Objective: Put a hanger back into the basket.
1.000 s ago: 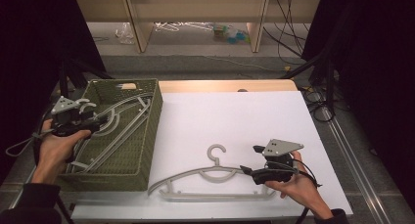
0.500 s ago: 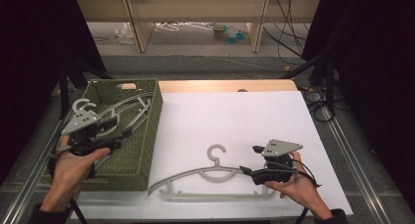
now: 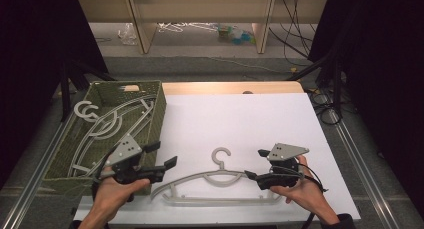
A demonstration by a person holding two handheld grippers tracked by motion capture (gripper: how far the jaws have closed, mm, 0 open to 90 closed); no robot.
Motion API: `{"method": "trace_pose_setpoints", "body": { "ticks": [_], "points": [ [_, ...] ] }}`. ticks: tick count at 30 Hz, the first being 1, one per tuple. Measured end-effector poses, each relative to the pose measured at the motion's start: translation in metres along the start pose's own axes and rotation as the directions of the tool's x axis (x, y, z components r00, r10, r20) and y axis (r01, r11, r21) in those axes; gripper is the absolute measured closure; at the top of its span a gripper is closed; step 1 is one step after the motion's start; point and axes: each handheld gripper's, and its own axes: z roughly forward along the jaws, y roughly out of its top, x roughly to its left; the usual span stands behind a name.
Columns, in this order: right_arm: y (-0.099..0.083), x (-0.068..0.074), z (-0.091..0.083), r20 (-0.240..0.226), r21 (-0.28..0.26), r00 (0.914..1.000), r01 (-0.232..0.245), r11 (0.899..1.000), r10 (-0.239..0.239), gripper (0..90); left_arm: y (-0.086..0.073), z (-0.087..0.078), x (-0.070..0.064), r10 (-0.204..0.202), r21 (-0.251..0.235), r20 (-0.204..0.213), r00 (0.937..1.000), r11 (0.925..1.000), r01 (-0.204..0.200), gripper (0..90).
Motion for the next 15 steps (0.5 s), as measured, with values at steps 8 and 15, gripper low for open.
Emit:
{"method": "trace_pose_setpoints", "body": {
  "ticks": [8,15],
  "points": [
    [-0.004,0.0,0.006,-0.012,0.023,0.9999,-0.004,1.0,0.004,20.3,-0.019,0.014,-0.02,0.017,0.003,0.05,0.9986,0.9999,-0.017,20.4],
    [-0.007,-0.001,0.011,-0.021,0.049,0.9998,-0.004,0.999,0.005,20.7,-0.034,0.025,-0.027,0.018,0.02,0.067,0.9976,0.9996,-0.019,16.6]
  ]
}}
